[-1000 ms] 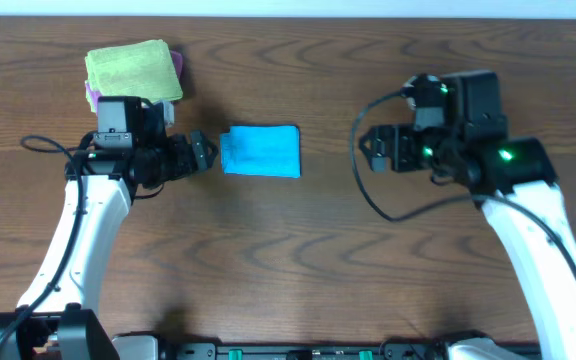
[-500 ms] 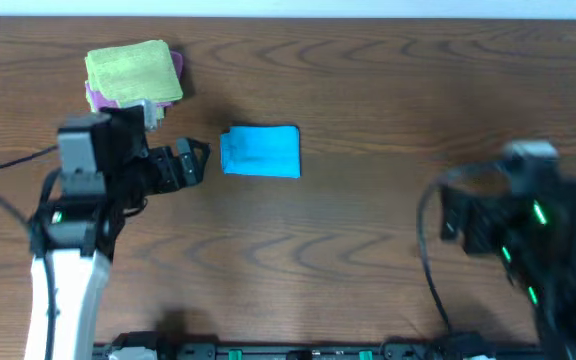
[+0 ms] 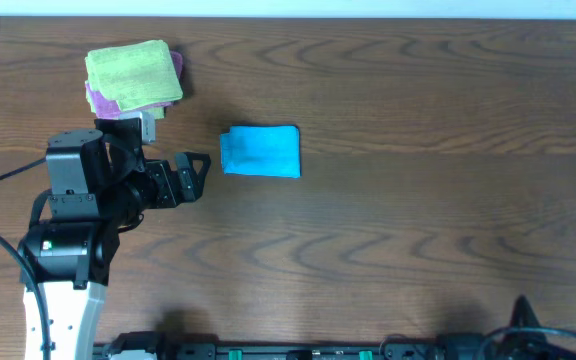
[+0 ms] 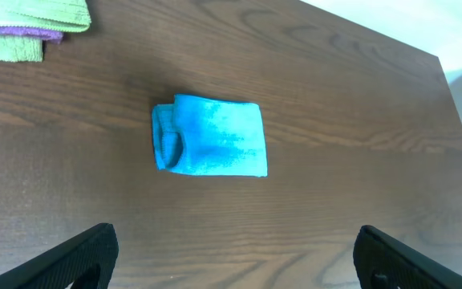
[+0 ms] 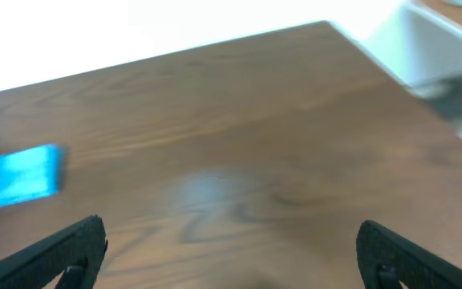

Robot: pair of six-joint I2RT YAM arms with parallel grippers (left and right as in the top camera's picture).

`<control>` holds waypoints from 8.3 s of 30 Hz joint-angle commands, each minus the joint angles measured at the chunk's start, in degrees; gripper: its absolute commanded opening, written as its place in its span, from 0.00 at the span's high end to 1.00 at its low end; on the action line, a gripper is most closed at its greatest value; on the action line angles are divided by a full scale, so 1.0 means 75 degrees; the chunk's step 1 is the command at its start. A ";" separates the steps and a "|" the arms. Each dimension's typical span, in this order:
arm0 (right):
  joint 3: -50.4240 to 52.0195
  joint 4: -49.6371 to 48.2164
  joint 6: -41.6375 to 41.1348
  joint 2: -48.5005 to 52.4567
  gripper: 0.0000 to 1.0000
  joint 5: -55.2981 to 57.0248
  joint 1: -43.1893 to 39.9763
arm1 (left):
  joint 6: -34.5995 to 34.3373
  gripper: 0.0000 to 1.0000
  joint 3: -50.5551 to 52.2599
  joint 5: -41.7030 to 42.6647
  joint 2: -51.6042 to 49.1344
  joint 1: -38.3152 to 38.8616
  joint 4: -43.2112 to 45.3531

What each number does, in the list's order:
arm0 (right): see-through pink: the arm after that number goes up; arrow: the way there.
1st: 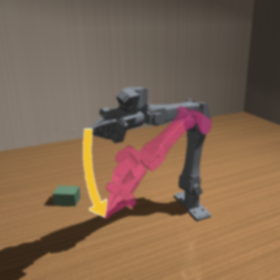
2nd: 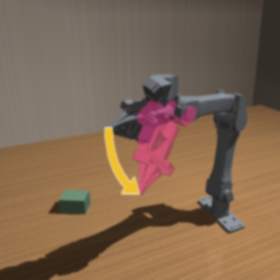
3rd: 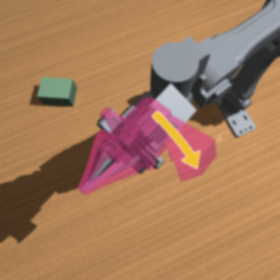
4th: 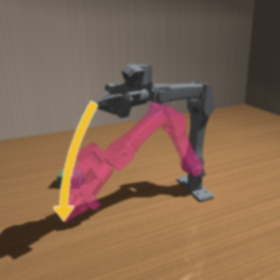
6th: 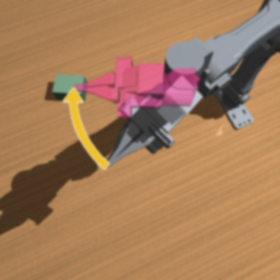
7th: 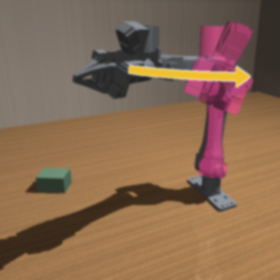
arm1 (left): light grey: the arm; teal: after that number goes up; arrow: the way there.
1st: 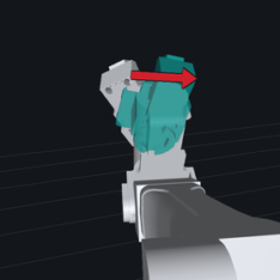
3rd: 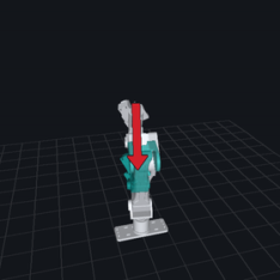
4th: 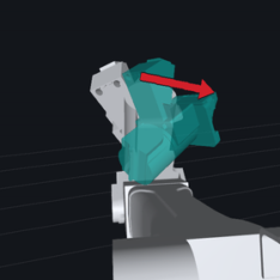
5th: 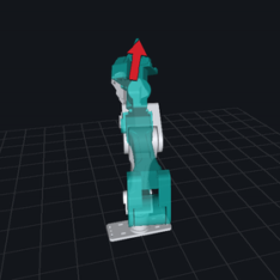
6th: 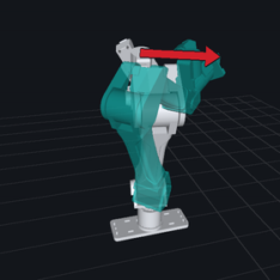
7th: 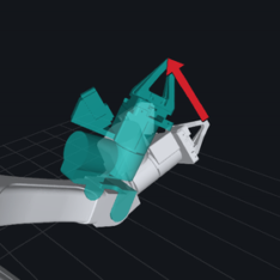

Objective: Fold the cloth

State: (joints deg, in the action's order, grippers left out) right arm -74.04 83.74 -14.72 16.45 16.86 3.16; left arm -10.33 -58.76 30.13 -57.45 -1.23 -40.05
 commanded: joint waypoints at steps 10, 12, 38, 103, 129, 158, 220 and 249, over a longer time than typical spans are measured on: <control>0.0825 -0.1049 0.1151 -0.0166 0.01 -0.0239 -0.1851 | 0.0536 0.05 -0.0064 0.0187 0.0076 0.0076 0.0163; 0.1338 -0.1463 0.1276 -0.0157 0.01 -0.0405 -0.1807 | 0.0554 0.05 -0.0064 0.0184 0.0076 0.0082 0.0172; 0.5056 -0.4683 0.1405 -0.0154 0.01 -0.4106 -0.1711 | 0.0262 0.05 0.1527 -0.0029 0.0061 0.0067 0.0839; 0.5056 -0.4159 0.1405 -0.0154 0.01 -0.4057 -0.1711 | 0.0198 0.05 0.2716 0.1478 -0.4508 -0.1029 0.6027; 0.5056 -0.4127 0.1405 -0.0154 0.01 -0.4057 -0.1711 | -0.1897 0.05 0.2716 0.3695 -0.7198 -0.1029 0.9148; 0.5056 -0.4124 0.1405 -0.0154 0.01 -0.4054 -0.1711 | -0.2270 0.05 0.2704 0.3040 -0.7542 0.0163 0.8743; 0.5056 -0.3995 0.1405 -0.0154 0.01 -0.4057 -0.1711 | -0.3622 0.94 0.2052 0.3456 -0.9002 0.1003 1.0354; 0.5056 -0.3995 0.1405 -0.0154 0.01 -0.4054 -0.1711 | -0.2719 0.94 0.0437 0.3736 -0.7801 0.0903 0.9221</control>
State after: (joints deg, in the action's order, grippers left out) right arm -36.56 53.78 -4.95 15.35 -13.30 -10.24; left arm -32.95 -53.08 57.65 -116.66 5.82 29.93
